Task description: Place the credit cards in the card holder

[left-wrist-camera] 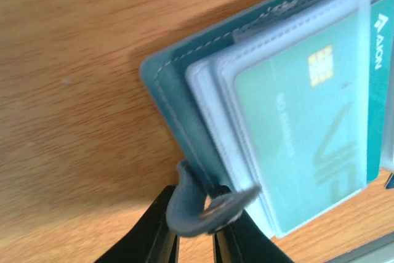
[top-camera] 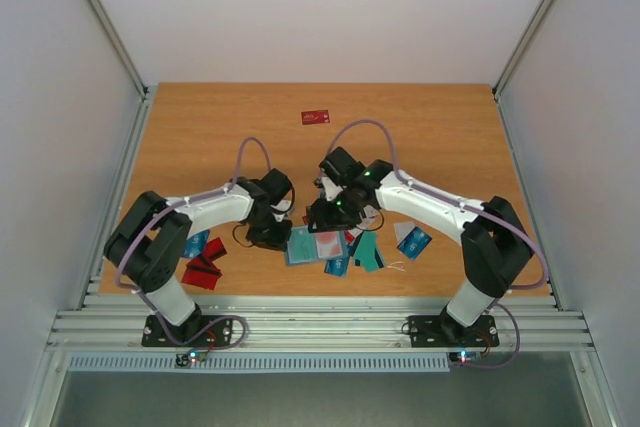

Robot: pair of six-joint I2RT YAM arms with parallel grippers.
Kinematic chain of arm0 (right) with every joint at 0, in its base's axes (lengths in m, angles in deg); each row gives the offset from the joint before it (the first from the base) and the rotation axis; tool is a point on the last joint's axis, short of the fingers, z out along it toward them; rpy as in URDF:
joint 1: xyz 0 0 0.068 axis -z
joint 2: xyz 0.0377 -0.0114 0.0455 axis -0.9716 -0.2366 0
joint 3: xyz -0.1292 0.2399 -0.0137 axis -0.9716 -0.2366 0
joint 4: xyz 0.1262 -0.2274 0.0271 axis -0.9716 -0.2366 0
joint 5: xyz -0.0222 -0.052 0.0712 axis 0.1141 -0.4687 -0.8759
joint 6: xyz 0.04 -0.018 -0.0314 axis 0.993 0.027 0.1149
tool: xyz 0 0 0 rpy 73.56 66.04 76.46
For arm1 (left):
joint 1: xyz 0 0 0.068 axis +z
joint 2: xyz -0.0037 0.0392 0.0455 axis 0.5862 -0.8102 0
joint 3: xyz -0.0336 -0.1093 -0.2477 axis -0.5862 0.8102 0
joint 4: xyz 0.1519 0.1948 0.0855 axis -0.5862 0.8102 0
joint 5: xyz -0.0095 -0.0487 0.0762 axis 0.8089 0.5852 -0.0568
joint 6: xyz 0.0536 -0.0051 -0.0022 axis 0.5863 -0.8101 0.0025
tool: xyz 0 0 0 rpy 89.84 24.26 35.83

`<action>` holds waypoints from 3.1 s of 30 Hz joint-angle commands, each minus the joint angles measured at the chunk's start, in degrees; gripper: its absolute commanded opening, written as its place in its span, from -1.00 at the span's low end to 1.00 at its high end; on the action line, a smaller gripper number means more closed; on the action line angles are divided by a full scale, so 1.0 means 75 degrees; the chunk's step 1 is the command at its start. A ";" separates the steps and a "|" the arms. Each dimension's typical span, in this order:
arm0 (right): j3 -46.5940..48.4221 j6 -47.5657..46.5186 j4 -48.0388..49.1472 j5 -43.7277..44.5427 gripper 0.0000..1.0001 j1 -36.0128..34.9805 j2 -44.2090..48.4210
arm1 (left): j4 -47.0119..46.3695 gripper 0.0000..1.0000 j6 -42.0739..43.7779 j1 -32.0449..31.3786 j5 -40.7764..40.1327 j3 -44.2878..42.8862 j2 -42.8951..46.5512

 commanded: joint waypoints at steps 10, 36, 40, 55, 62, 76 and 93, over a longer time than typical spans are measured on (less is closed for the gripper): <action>-0.0659 -0.0109 -0.0617 0.0661 0.03 0.0974 0.0769 | 0.0628 -0.16 0.0116 -0.0003 -0.1145 -0.0406 0.1226; -0.1672 0.0695 -0.0150 0.0732 0.07 0.1176 0.1061 | 0.1414 0.02 -0.0764 -0.0651 -0.2955 -0.2077 -0.0904; -0.1696 0.0821 -0.0071 0.0722 0.07 0.1181 0.1048 | 0.1410 0.02 -0.0790 -0.0659 -0.2640 -0.2150 -0.1019; -0.1714 0.0731 -0.0093 0.0676 0.07 0.1174 0.0991 | 0.1337 -0.13 -0.0707 -0.0893 -0.2262 -0.2110 -0.0871; -0.1865 0.0716 0.0046 0.0613 0.06 0.1180 0.0971 | 0.1363 -0.27 -0.0763 -0.0986 -0.1972 -0.2035 -0.0736; -0.2084 0.0759 0.0170 0.0545 0.06 0.1174 0.1091 | 0.1746 -0.27 -0.0751 -0.1430 -0.2560 -0.2227 -0.0696; -0.1912 0.0779 0.0220 0.0446 0.06 0.1178 0.0871 | 0.2170 -0.40 -0.0766 -0.1425 -0.3467 -0.1672 0.0145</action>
